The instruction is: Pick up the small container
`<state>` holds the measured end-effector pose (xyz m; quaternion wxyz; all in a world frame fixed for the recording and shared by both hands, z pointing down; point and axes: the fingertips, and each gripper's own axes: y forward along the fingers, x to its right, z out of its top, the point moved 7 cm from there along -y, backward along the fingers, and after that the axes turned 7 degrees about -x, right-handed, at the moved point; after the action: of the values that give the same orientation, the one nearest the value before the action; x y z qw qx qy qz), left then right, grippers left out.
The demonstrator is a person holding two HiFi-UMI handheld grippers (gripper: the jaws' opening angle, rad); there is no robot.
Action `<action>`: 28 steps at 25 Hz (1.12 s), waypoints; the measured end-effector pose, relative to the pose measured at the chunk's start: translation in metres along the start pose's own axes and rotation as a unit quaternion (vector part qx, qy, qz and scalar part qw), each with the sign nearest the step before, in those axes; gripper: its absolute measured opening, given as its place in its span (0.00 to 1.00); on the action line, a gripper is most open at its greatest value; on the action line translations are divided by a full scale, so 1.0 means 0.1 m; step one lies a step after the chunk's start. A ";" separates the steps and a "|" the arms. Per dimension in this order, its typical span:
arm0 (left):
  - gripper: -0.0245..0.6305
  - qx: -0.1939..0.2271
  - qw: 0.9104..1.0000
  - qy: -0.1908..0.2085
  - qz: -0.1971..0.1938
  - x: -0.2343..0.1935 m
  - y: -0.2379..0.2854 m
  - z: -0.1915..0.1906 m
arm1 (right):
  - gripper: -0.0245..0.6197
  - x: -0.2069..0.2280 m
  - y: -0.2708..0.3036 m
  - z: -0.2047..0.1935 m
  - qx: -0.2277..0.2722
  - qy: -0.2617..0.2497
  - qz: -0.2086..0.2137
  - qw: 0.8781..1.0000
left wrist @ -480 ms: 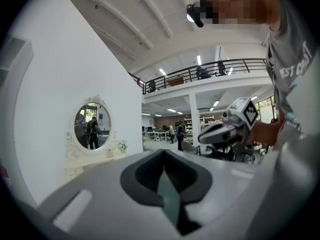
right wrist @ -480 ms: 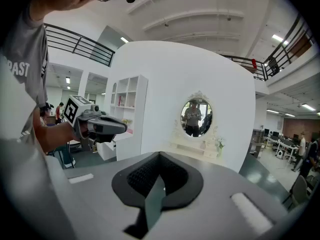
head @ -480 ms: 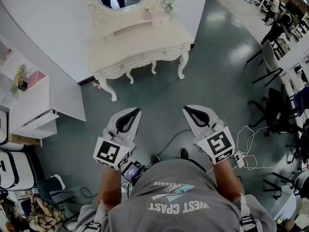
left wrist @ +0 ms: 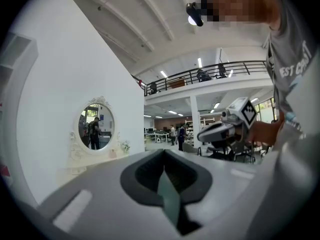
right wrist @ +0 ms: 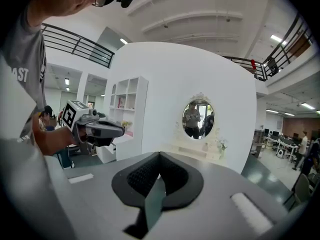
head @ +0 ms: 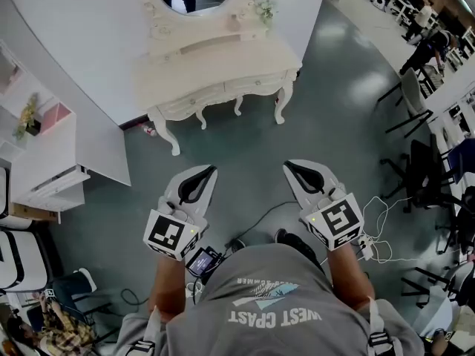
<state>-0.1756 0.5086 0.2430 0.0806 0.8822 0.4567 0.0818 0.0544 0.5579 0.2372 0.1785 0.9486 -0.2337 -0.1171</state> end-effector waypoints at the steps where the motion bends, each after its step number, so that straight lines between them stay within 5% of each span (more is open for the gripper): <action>1: 0.04 0.000 1.000 0.000 0.001 -0.03 -0.02 -0.01 | 0.04 -0.01 0.03 0.01 0.001 0.003 0.002 1.000; 12: 0.04 -0.019 0.999 -0.009 0.044 -0.28 0.25 -0.06 | 0.04 0.52 0.53 0.07 0.020 0.010 0.023 0.999; 28: 0.04 -0.064 0.989 -0.020 0.132 -0.51 1.72 0.27 | 0.04 2.24 1.56 0.07 0.038 0.012 0.121 0.992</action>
<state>-0.0624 0.3676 0.2499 0.1343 0.9293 0.3285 0.1026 0.1834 0.3186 0.2613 0.1582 0.9208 -0.3487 -0.0744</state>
